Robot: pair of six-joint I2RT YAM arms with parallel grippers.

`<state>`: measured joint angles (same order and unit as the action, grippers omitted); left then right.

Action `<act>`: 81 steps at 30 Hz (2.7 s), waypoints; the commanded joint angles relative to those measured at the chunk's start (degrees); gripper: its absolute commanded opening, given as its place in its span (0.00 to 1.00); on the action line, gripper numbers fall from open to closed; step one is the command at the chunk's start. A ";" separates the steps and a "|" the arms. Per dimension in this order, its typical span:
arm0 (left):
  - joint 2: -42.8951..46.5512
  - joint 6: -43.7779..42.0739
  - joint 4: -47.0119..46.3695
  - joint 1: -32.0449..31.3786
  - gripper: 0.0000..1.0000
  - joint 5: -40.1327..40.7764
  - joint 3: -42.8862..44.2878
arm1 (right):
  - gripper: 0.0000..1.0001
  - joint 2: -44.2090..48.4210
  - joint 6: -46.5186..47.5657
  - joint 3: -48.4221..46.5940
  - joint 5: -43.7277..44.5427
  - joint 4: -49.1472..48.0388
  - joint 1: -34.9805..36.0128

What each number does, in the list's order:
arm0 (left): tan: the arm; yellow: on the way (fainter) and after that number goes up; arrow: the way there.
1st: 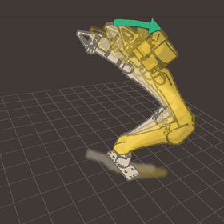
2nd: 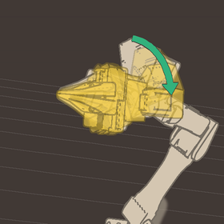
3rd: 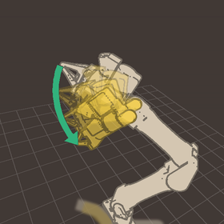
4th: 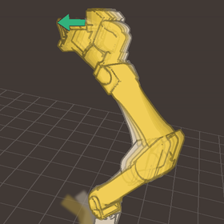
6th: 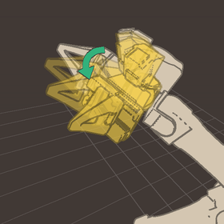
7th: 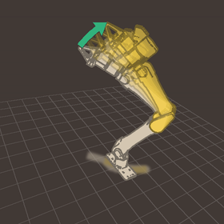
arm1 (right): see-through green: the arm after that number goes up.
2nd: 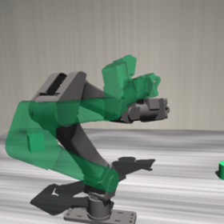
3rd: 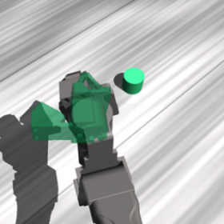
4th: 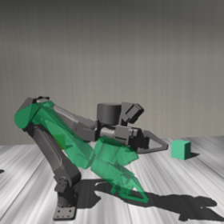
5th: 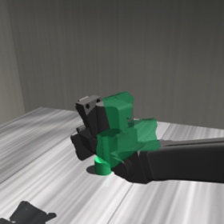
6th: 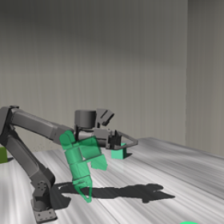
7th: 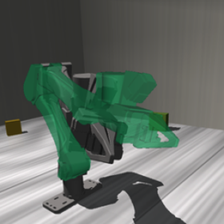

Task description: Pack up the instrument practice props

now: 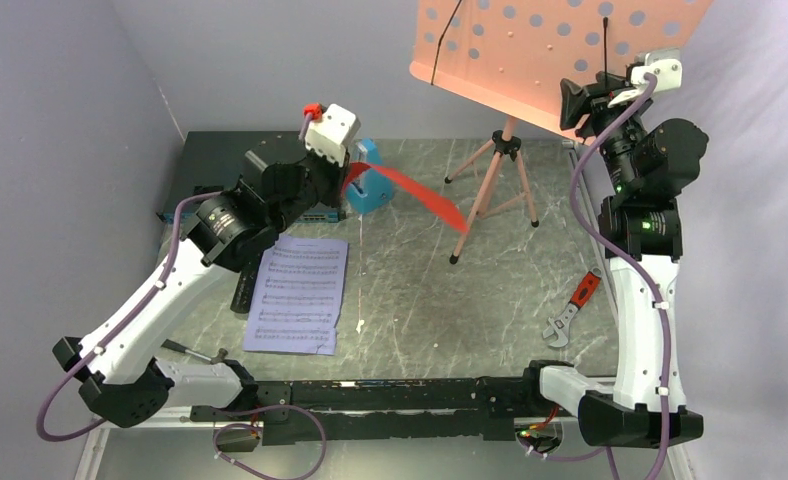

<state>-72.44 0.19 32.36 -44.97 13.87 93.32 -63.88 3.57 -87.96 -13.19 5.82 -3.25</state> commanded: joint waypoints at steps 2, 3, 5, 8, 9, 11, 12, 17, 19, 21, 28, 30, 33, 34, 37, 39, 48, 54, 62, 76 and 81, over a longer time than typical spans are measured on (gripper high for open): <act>1.45 3.86 8.47 0.73 0.03 2.64 -1.65 | 0.67 2.55 -3.27 2.26 -2.61 -5.14 -0.14; 1.43 4.12 9.61 0.90 0.03 2.63 -1.64 | 0.71 2.77 -3.46 2.75 -2.86 -5.18 -0.18; 1.47 4.58 12.04 1.42 0.03 3.11 -1.87 | 0.78 3.32 -3.49 3.62 -3.87 -5.42 -0.15; 1.41 5.48 14.53 3.35 0.03 2.24 -2.33 | 0.86 4.44 -5.72 5.46 -4.95 -6.72 -0.13; 1.16 5.85 15.48 4.41 0.03 1.34 -2.25 | 0.89 4.79 -5.97 6.12 -5.16 -7.33 -0.14; 0.85 6.46 17.31 7.10 0.03 -0.60 -2.41 | 0.97 5.82 -6.51 7.42 -5.62 -8.29 -0.15; 0.48 6.80 18.16 8.67 0.03 -1.61 -2.53 | 0.99 6.25 -6.75 8.16 -6.11 -9.10 -0.10; 0.07 9.67 21.33 17.96 0.03 -9.13 -5.26 | 1.00 8.58 -7.16 11.26 -7.33 -10.49 -0.10; 0.89 10.90 20.32 21.48 0.03 -12.77 -7.87 | 1.00 9.35 -7.73 12.73 -7.89 -11.86 -0.12; 1.47 11.98 19.25 26.18 0.03 -17.86 -10.55 | 1.00 9.87 -8.40 14.34 -8.30 -13.72 -0.14; 1.72 18.89 14.19 39.08 0.03 -29.00 -18.12 | 1.00 10.09 -9.47 17.00 -10.26 -16.75 -0.12; 1.09 21.72 13.10 42.69 0.03 -31.00 -19.64 | 1.00 10.31 -10.20 18.45 -11.74 -18.74 -0.09; -1.13 26.42 13.98 46.94 0.03 -32.99 -20.08 | 1.00 9.47 -12.06 18.92 -14.91 -20.33 -0.09; -1.79 27.30 14.24 47.90 0.03 -33.40 -20.35 | 1.00 9.30 -12.77 19.07 -16.19 -20.90 -0.09; -2.90 29.69 14.95 48.66 0.03 -33.21 -20.88 | 1.00 8.81 -15.56 20.84 -20.28 -23.92 -0.11; -2.78 30.63 15.09 48.66 0.03 -32.83 -21.48 | 1.00 8.46 -18.23 22.61 -23.46 -26.80 0.01; 0.47 32.84 16.63 48.66 0.03 -32.50 -25.75 | 1.00 7.71 -16.63 25.13 -24.35 -25.54 1.95; 4.61 33.06 18.80 48.66 0.03 -29.52 -30.30 | 1.00 10.28 -11.67 24.76 -15.15 -19.21 1.93; 9.15 33.22 22.50 48.66 0.03 -27.83 -37.11 | 1.00 12.92 -9.26 25.63 -12.05 -16.90 1.94; 13.58 30.53 23.99 48.57 0.61 -20.58 -35.95 | 1.00 15.21 -7.88 26.79 -10.29 -15.57 1.93; 15.86 30.14 19.20 46.78 0.90 -24.15 -34.96 | 1.00 16.68 -7.92 27.89 -9.38 -15.99 1.95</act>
<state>-59.40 30.83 56.36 3.29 -7.33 55.31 -49.04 -5.10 -60.86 -23.79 -9.04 -1.56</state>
